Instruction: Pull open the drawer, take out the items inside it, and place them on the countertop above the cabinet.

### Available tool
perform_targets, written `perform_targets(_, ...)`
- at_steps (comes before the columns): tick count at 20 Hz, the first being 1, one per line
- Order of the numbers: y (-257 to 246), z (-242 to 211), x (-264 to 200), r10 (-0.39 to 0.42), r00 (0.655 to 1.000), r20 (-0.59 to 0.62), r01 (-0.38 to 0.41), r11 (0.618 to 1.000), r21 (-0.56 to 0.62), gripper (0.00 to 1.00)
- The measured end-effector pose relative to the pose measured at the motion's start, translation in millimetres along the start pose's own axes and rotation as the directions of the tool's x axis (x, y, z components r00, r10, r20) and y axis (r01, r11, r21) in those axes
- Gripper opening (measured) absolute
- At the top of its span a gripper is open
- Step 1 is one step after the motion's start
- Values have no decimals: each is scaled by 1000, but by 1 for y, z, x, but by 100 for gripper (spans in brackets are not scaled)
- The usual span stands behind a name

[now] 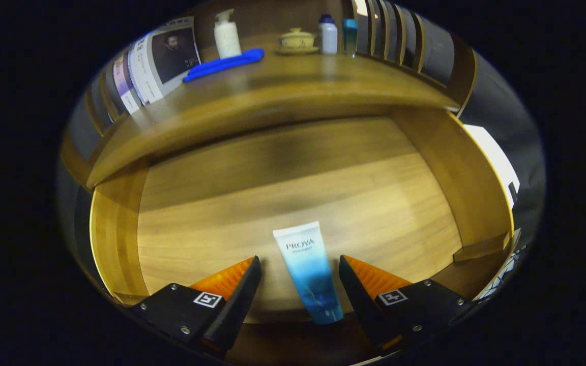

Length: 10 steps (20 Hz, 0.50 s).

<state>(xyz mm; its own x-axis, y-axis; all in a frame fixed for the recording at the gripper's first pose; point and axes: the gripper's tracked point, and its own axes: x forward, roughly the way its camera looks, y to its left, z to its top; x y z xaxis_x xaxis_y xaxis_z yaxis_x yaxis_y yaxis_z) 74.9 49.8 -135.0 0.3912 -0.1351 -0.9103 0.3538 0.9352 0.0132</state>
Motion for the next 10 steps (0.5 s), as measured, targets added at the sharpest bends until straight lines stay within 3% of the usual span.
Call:
perform_targets(5,-3,-9,8,-19,995,-96,21,1000,13,93)
perform_targets(10,-5,-11,8,-36,993,-115,38,999,11,87)
